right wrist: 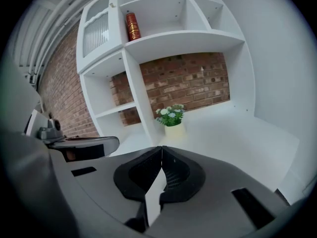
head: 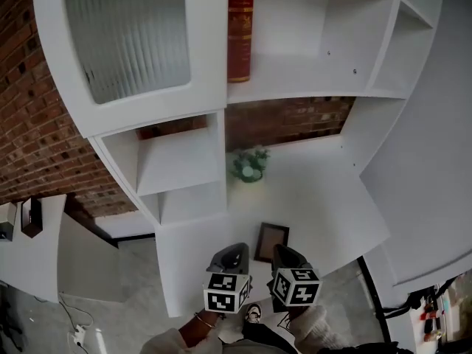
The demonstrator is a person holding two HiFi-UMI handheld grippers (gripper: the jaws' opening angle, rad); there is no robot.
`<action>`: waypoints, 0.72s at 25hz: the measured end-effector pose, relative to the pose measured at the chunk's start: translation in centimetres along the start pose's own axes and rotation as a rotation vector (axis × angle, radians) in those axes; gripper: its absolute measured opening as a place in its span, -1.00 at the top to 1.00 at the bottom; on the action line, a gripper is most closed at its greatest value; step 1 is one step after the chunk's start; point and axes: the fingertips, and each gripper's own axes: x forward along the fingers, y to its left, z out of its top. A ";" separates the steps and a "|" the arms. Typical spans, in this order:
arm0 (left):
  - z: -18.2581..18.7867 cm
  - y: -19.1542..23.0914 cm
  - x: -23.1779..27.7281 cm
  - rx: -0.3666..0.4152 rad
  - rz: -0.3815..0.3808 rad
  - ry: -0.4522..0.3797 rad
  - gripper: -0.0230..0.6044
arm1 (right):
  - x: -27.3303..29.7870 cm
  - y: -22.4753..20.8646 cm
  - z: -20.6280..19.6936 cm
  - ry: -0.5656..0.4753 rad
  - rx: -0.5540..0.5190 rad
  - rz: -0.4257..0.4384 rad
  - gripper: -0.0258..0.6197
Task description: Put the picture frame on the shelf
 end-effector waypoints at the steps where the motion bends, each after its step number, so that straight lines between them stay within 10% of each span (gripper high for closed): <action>1: -0.3 0.1 0.1 -0.003 0.016 0.006 0.91 | 0.3 0.0 -0.2 0.007 -0.001 0.014 0.85; 18: -2.9 0.6 5.3 0.026 0.010 0.102 0.91 | 3.1 -4.9 -3.4 0.060 0.111 -0.101 0.85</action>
